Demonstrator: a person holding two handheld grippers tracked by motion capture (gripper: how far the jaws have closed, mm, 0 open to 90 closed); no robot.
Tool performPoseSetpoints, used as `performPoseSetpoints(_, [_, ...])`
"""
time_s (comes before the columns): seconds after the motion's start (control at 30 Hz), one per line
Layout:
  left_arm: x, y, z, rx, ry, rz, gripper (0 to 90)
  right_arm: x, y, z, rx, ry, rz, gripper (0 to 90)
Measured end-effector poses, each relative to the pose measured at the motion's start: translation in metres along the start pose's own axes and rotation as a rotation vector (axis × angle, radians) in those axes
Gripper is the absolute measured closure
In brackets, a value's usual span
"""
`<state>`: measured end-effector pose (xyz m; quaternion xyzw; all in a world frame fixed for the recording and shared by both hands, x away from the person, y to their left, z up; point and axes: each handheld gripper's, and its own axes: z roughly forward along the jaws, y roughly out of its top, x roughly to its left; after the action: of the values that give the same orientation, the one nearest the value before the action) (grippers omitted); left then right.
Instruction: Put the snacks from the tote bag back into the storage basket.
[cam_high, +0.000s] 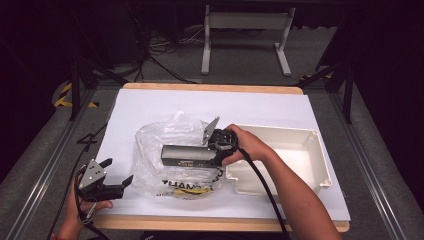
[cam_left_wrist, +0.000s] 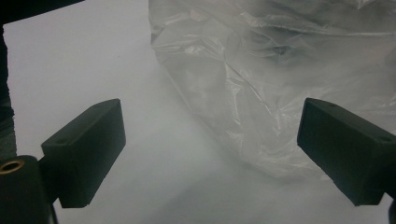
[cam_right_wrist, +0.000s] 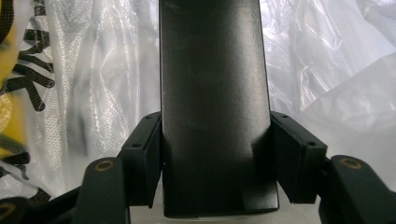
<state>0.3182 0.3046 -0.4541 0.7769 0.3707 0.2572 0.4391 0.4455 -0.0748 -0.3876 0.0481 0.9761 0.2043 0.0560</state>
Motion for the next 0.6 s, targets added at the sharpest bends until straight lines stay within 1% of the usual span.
performPoseSetpoints(0.07, [-0.0001,-0.0002,0.0002,0.004,-0.008,0.009,8.8,0.0005,0.0001,-0.0007,0.002,-0.001,-0.006,42.4])
performPoseSetpoints(0.13, [-0.0005,-0.0004,0.0004,0.008,-0.007,0.013,8.8,0.0006,-0.0003,-0.0011,0.003,0.002,-0.003,42.5])
performPoseSetpoints(0.2, [-0.0007,-0.0002,0.0005,0.005,-0.007,0.008,8.8,0.0008,-0.0008,-0.0018,-0.002,0.004,-0.005,42.6])
performPoseSetpoints(0.33, [-0.0003,0.0001,0.0000,-0.002,0.001,0.009,8.8,0.0015,0.0002,-0.0040,-0.004,-0.007,-0.037,42.7])
performPoseSetpoints(0.43, [0.0002,-0.0002,-0.0004,-0.005,0.002,0.001,8.7,0.0023,0.0002,-0.0050,-0.016,-0.007,-0.038,42.8])
performPoseSetpoints(0.6, [0.0001,-0.0006,-0.0004,-0.001,0.006,0.005,8.8,0.0031,-0.0006,-0.0091,-0.050,-0.008,-0.035,42.9])
